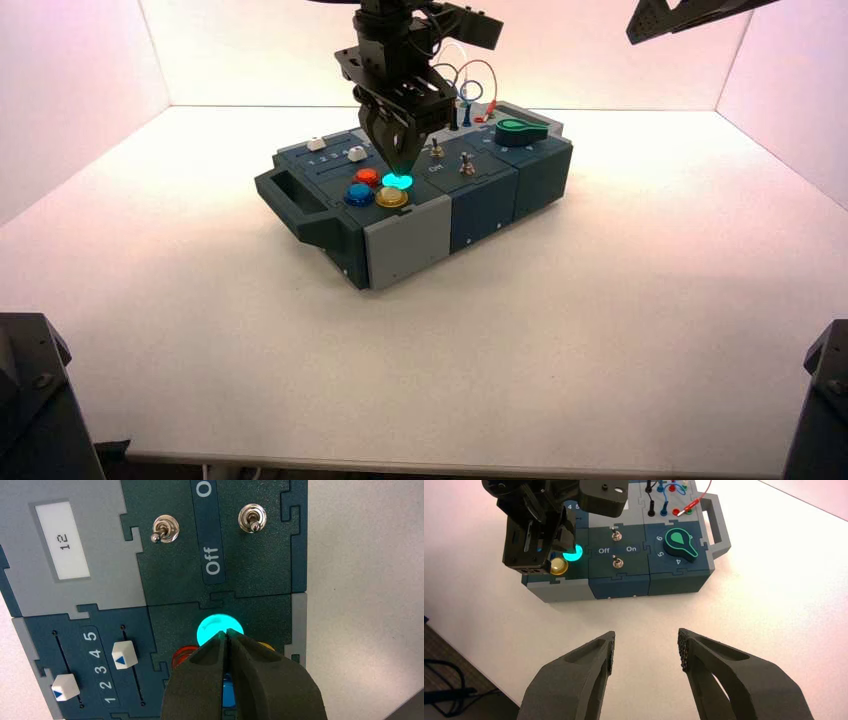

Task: Push the green button with the left gripper.

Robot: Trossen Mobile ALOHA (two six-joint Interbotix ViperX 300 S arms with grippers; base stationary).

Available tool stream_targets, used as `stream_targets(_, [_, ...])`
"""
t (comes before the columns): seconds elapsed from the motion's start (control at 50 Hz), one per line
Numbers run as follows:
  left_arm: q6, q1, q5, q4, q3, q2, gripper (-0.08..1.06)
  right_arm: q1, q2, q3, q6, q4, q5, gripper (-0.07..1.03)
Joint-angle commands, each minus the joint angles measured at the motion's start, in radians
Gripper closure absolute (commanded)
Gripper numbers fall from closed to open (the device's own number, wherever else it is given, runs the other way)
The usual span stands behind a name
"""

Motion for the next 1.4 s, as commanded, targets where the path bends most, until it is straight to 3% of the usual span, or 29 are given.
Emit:
stream_targets(0.02, [-0.003, -0.002, 0.0, 0.002, -0.012, -0.043, 1.0, -0.005, 0.003, -0.014, 0.003, 0.003, -0.009, 0.3])
stream_targets(0.42, [-0.005, -0.002, 0.029, 0.008, 0.009, -0.229, 0.99, -0.003, 0.003, -0.014, 0.003, 0.003, -0.011, 0.3])
stream_targets(0.56, [-0.005, -0.002, 0.029, 0.009, 0.026, -0.295, 0.84, -0.003, 0.003, -0.012, 0.003, 0.003, -0.009, 0.3])
stream_targets(0.58, [-0.009, -0.002, 0.029, 0.008, 0.032, -0.313, 0.77, -0.003, 0.003, -0.014, 0.003, 0.003, -0.009, 0.3])
stream_targets(0.6, [-0.028, 0.003, 0.038, 0.008, 0.046, -0.348, 0.61, -0.003, 0.003, -0.014, 0.003, 0.003, -0.009, 0.3])
stream_targets(0.72, [-0.041, 0.015, 0.064, 0.009, 0.072, -0.387, 0.39, -0.003, 0.0, -0.012, 0.003, 0.003, -0.009, 0.3])
stream_targets(0.94, [-0.046, 0.055, 0.061, 0.014, 0.149, -0.439, 0.38, -0.003, -0.002, -0.012, 0.003, 0.003, -0.009, 0.3])
stream_targets(1.1, [-0.054, 0.089, -0.009, 0.014, 0.207, -0.457, 0.36, -0.003, -0.002, -0.012, 0.003, 0.003, -0.011, 0.3])
stream_targets(1.4, [-0.054, 0.124, -0.077, 0.018, 0.235, -0.466, 0.21, -0.003, -0.002, -0.009, 0.003, 0.005, -0.02, 0.3])
